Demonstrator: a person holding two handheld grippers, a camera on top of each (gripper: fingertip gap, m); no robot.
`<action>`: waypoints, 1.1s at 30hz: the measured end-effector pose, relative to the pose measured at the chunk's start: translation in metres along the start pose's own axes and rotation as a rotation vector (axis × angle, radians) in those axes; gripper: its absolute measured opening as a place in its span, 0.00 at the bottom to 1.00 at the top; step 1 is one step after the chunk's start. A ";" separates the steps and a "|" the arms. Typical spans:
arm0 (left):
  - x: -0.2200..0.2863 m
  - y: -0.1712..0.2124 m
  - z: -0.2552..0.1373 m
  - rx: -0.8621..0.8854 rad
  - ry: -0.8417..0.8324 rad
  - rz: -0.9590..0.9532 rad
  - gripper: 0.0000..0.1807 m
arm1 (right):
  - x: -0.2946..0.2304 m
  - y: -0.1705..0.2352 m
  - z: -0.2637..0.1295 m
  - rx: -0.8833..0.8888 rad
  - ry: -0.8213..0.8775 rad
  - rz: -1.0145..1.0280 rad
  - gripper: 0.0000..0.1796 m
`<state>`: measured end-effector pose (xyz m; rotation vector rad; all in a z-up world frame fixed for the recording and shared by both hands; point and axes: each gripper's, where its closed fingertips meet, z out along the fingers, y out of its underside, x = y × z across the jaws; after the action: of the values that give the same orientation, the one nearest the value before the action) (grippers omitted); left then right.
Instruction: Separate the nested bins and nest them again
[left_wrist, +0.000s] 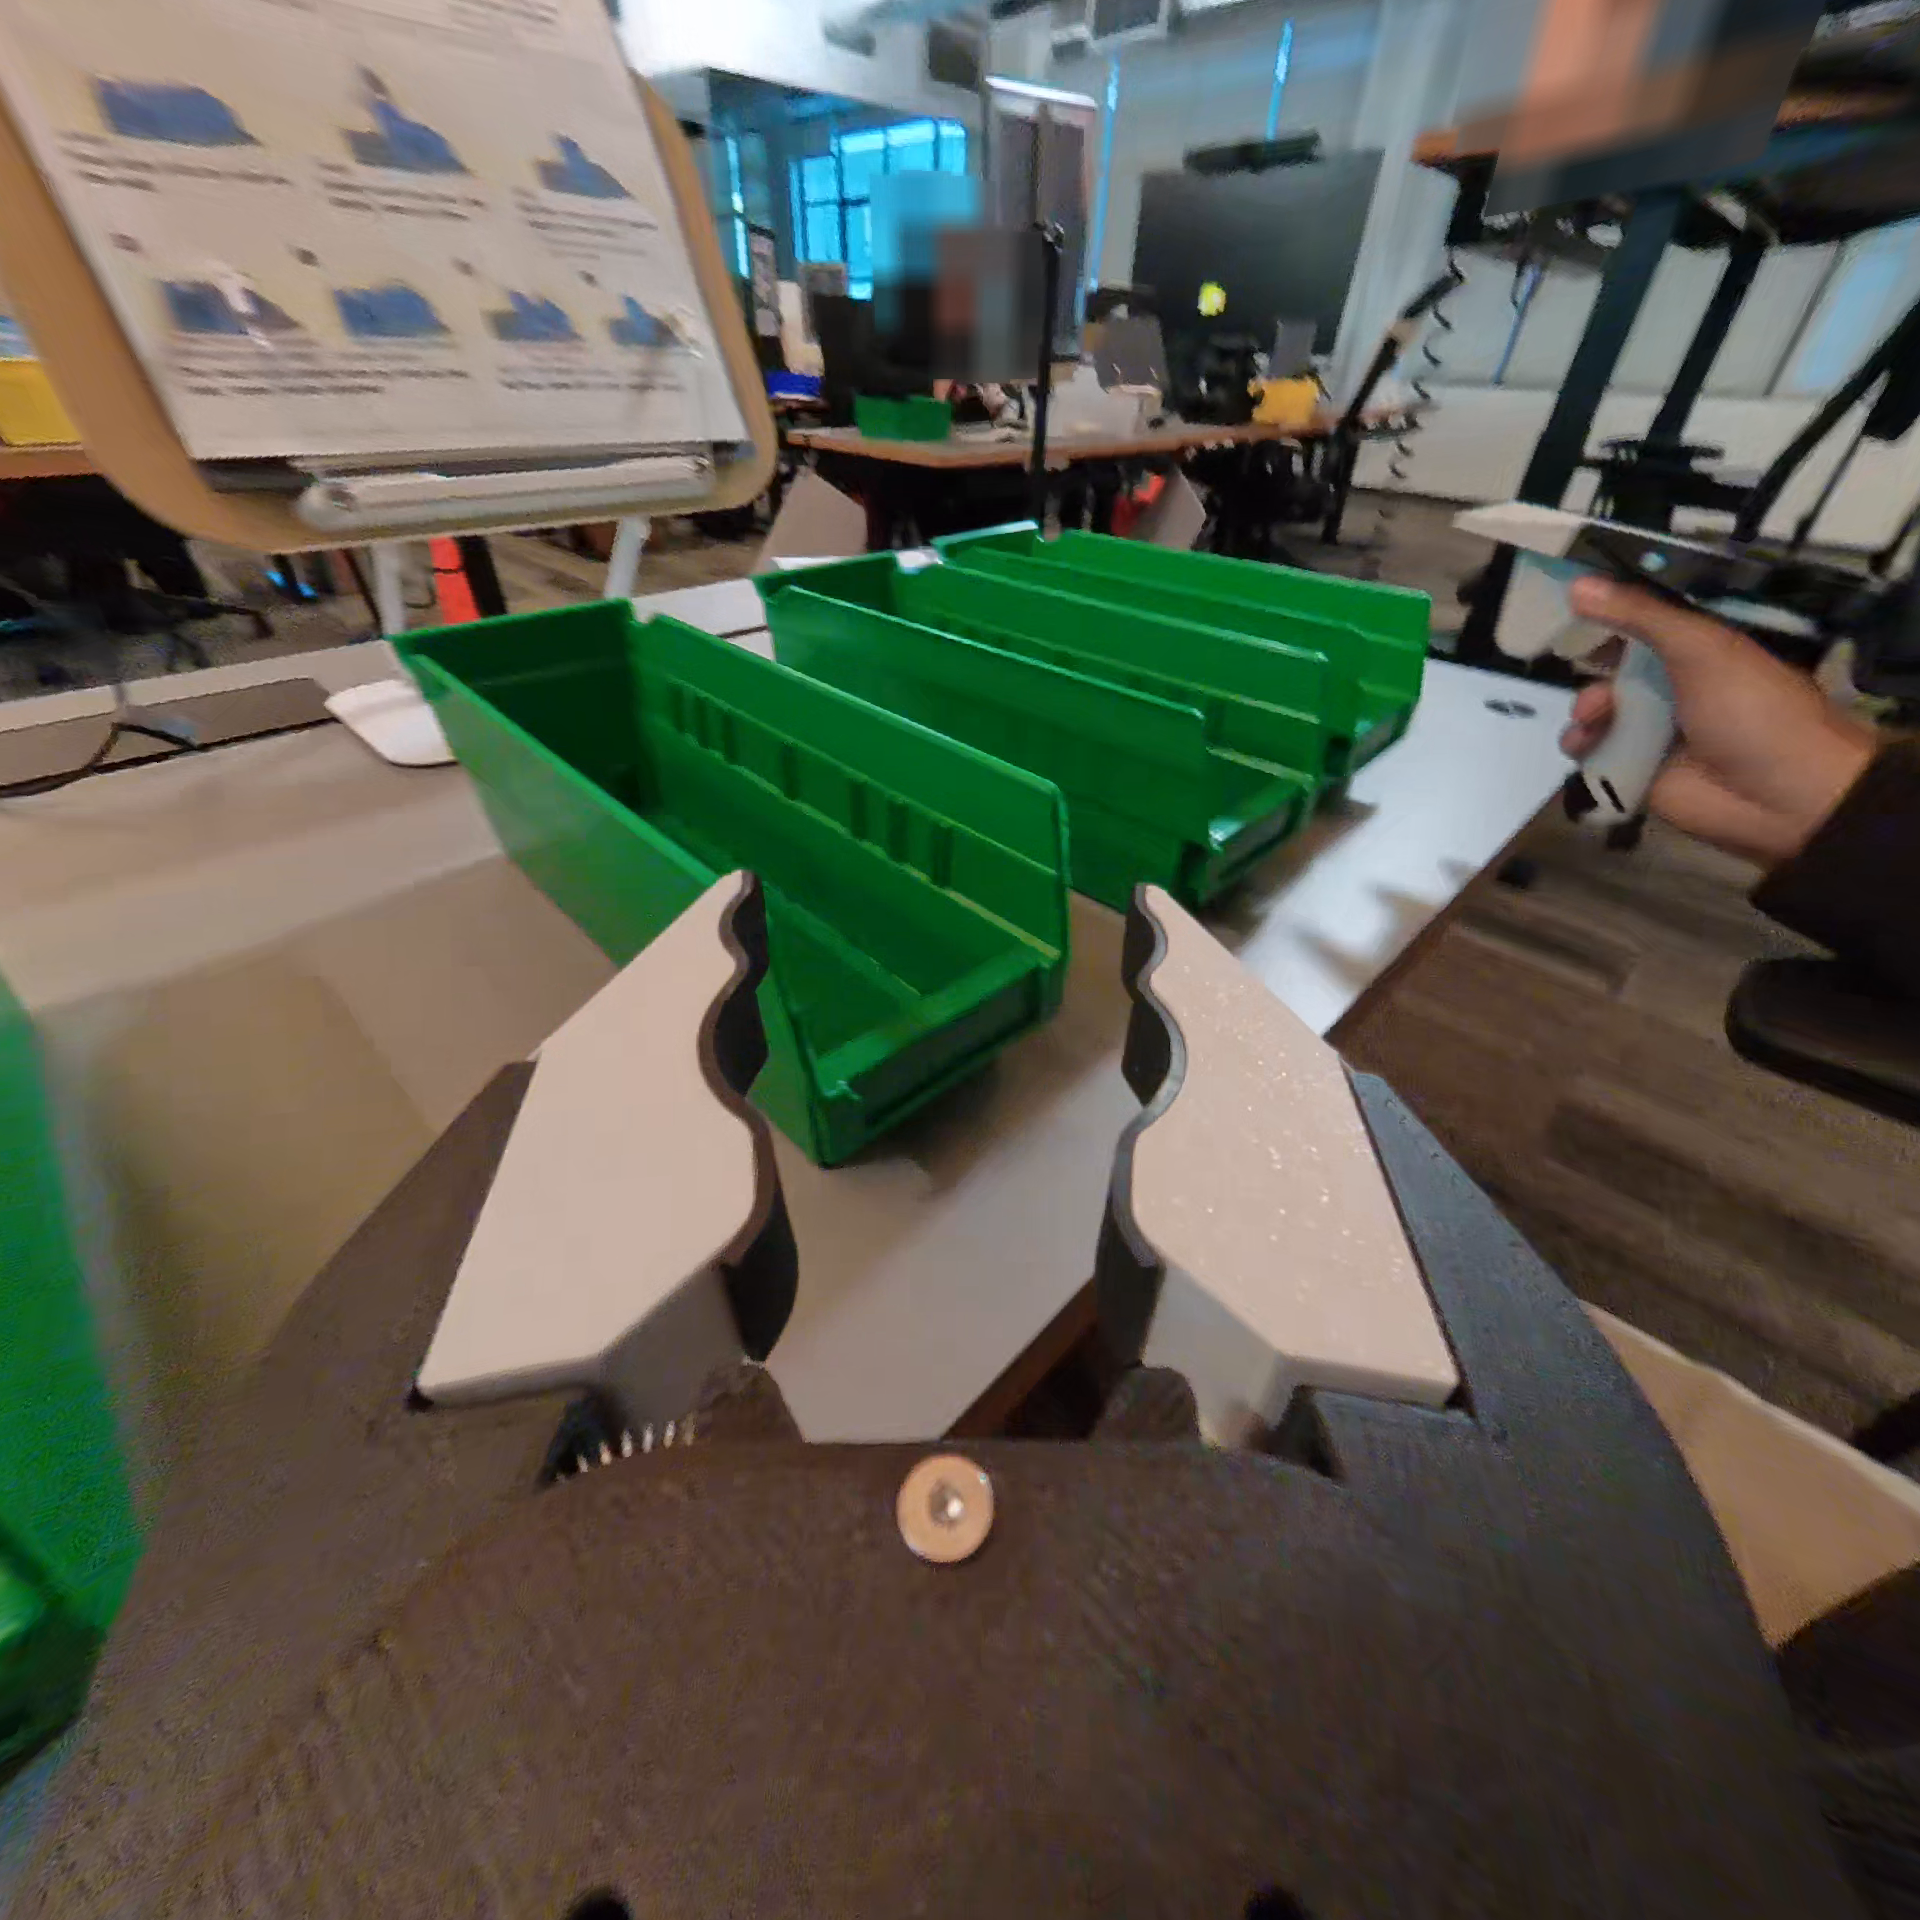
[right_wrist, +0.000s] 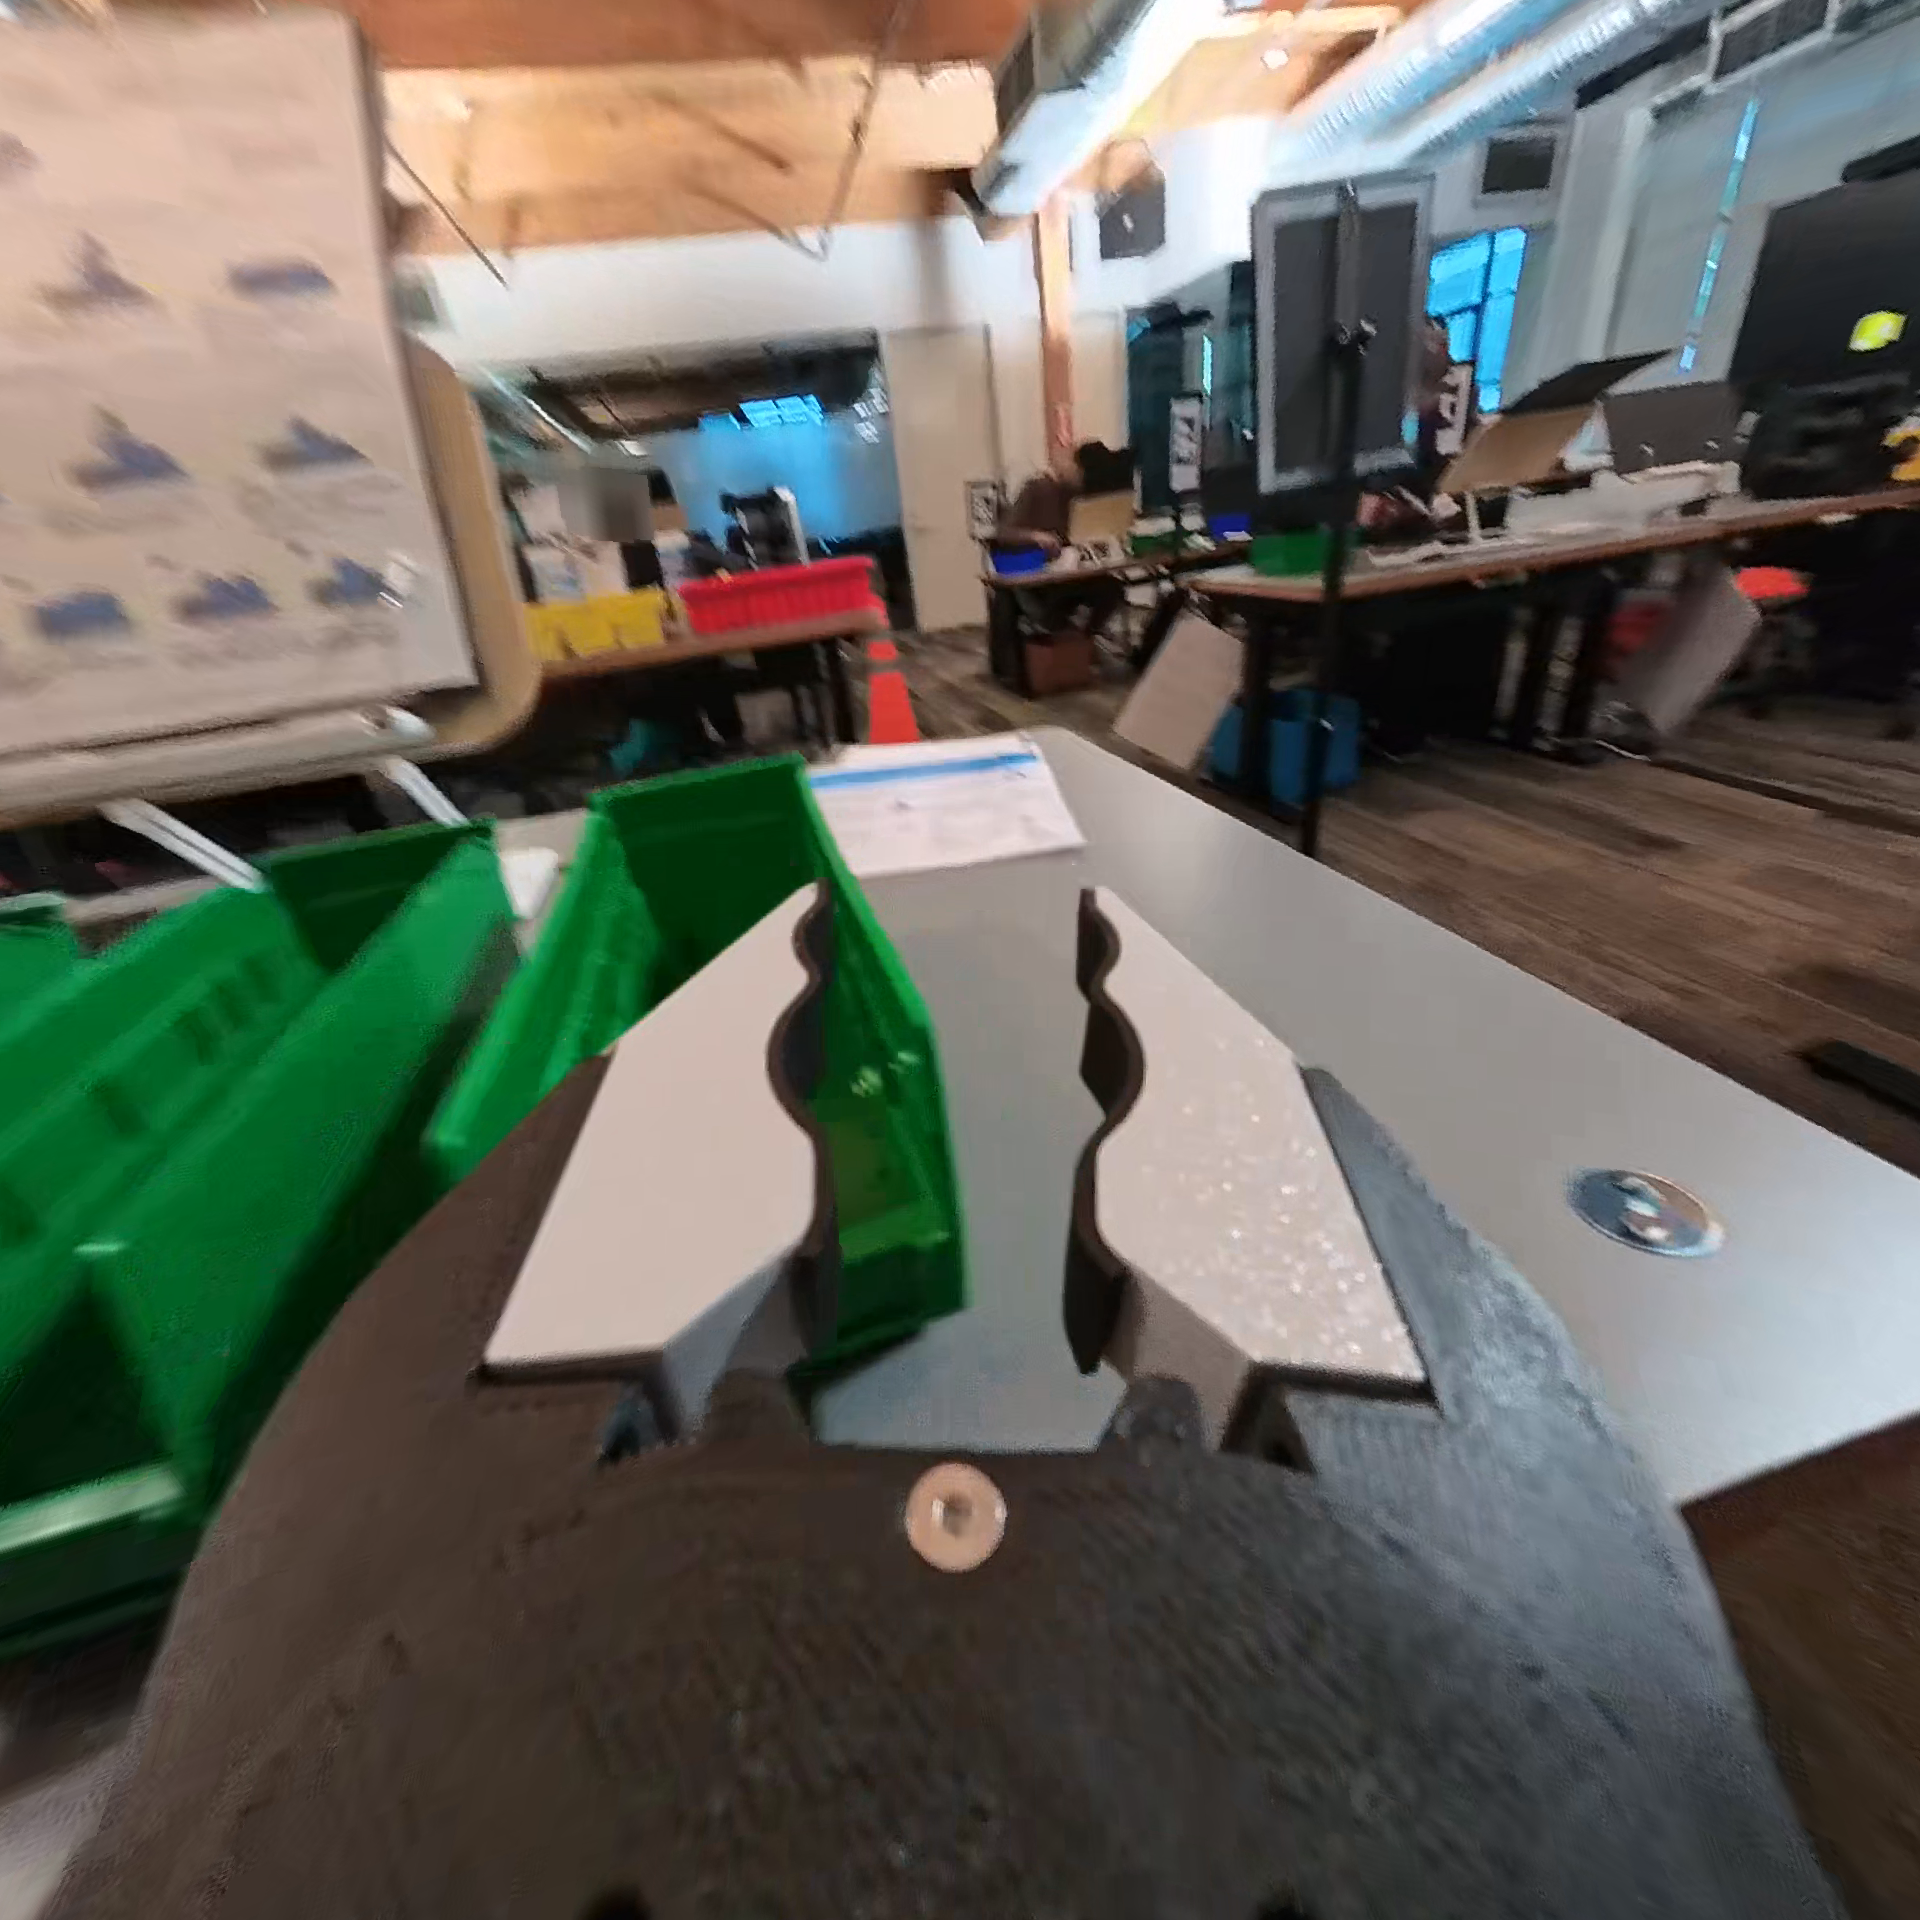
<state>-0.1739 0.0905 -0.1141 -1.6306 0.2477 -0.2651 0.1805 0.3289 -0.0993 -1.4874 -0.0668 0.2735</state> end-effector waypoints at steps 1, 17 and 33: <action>0.007 0.003 0.002 -0.012 0.013 0.023 0.37 | 0.010 0.009 0.006 -0.034 0.022 -0.009 0.27; -0.014 0.027 0.008 -0.065 -0.033 -0.078 0.32 | -0.003 0.055 0.037 -0.261 -0.222 0.347 0.31; -0.019 0.036 0.010 -0.094 -0.042 -0.108 0.31 | -0.015 0.065 0.044 -0.333 -0.286 0.329 0.16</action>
<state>-0.1883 0.1036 -0.1510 -1.7439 0.1421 -0.3052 0.1472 0.3725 -0.1575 -1.7794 -0.1002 0.7714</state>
